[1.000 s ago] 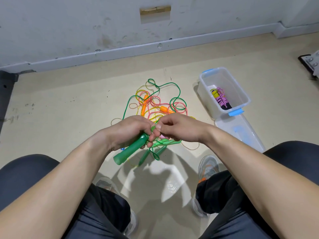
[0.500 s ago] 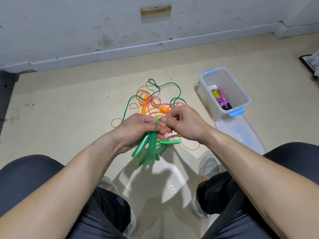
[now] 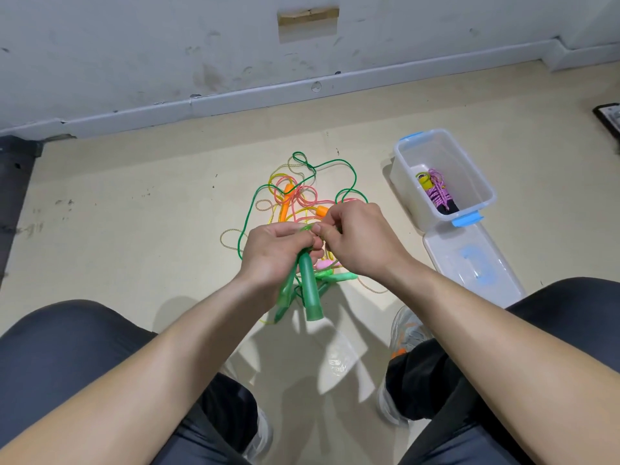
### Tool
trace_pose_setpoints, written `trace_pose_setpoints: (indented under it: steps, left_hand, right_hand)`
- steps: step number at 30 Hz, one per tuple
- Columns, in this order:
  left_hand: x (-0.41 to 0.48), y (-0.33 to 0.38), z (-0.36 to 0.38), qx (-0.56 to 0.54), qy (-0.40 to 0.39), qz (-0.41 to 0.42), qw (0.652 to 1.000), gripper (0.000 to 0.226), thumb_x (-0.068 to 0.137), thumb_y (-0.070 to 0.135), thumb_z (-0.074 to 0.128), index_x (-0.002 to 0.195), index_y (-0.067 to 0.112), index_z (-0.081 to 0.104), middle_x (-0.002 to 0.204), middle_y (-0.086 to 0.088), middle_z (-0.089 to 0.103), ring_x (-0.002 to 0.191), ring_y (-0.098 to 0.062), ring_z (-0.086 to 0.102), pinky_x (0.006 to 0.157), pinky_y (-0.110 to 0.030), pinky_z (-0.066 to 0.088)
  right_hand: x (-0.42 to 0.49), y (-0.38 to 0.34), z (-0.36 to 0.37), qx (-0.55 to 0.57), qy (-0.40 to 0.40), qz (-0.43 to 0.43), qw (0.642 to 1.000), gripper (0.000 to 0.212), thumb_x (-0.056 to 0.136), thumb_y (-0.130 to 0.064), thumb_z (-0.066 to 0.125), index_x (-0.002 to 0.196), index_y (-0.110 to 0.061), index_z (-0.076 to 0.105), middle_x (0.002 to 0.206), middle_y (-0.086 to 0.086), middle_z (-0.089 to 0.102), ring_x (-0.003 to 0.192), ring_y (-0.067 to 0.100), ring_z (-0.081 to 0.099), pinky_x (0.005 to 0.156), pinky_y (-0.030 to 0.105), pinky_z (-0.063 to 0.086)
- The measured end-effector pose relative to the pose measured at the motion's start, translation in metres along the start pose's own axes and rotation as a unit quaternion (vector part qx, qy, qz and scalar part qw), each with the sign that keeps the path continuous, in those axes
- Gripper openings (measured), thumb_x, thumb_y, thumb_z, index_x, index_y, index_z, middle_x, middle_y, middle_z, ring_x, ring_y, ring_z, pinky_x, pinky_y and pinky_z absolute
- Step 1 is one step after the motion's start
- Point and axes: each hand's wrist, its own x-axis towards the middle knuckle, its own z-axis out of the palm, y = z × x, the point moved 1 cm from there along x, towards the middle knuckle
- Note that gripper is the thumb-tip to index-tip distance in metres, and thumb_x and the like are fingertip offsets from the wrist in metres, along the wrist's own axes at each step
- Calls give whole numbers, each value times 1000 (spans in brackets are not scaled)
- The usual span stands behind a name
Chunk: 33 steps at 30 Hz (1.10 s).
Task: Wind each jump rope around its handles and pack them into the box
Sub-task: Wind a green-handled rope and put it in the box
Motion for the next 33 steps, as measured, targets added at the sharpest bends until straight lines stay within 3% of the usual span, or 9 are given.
trace_pose_setpoints:
  steps: [3,4,6,8,12,17,22,28,33]
  left_hand:
    - [5,2,-4,-9,28,28,999,5,84,-10,68,88,-7,68,77,-16,65,69,-37,71,63,-30,59]
    - [8,3,-5,-2,27,33,999,4,84,-10,69,87,-6,68,78,-16,64,72,-39,71,63,-31,60]
    - [9,3,-5,16,3,28,999,5,85,-9,70,89,-7,68,79,-17,66,75,-37,71,65,-33,62]
    - [7,3,-4,33,-18,16,999,12,85,-6,73,96,-4,69,82,-17,73,74,-33,73,75,-37,63]
    - [8,6,-5,76,-39,26,996,14,84,-5,74,96,1,71,88,-24,75,80,-35,75,87,-45,60]
    - [6,7,-2,134,-68,44,988,20,85,-6,70,102,4,68,88,-17,77,72,-24,74,75,-34,59]
    - [8,8,-3,108,-94,52,988,29,85,-9,70,113,2,67,96,-17,77,72,-22,72,81,-35,59]
    - [8,3,-3,56,-74,42,995,31,85,-13,67,112,2,68,91,-15,76,70,-22,72,76,-33,60]
    - [11,2,-5,30,-83,38,995,33,87,-11,67,117,2,66,95,-12,77,73,-23,71,80,-33,60]
  right_hand:
    - [2,0,0,-19,3,9,1000,31,96,-28,64,73,-8,66,62,-1,62,69,15,59,61,29,41]
    - [2,2,0,-13,2,19,1000,31,96,-29,65,72,-9,66,64,0,65,70,18,61,61,29,42]
    - [3,5,-3,11,-5,44,999,31,95,-30,66,69,-14,66,61,-5,65,60,6,59,51,16,38]
    - [3,7,-6,48,-13,65,997,32,95,-28,66,65,-15,67,51,-8,60,47,2,52,47,12,36]
    - [1,10,-5,211,-48,104,971,30,99,-21,63,73,-6,67,56,-1,62,51,15,51,52,28,43]
    - [-1,12,-3,304,-85,113,942,33,104,-14,54,72,-11,60,57,-2,55,47,9,44,47,21,38]
    - [0,16,-6,346,-95,105,927,27,104,-12,53,79,-9,62,57,-2,56,45,7,44,48,19,39]
    - [2,15,-13,205,-99,42,973,31,103,-17,55,75,-25,65,64,-1,62,57,17,50,54,27,40]
    - [4,13,-18,82,-82,-8,993,24,102,-22,55,78,-25,60,64,-7,65,56,8,60,60,23,42]
